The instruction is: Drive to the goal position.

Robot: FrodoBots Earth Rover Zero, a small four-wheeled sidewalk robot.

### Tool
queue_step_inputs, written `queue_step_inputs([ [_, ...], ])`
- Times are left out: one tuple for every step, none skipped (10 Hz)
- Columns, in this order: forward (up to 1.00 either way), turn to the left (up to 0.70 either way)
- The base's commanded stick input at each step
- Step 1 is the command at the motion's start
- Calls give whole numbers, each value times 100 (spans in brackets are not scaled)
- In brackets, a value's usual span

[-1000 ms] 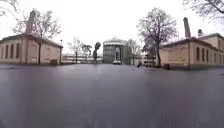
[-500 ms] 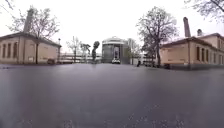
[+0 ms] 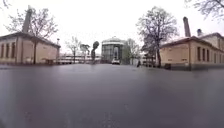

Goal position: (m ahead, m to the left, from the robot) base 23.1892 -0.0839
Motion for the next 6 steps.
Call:
queue_step_inputs([
  [85,0],
  [85,0],
  [85,0],
  [85,0],
  [85,0],
  [85,0],
])
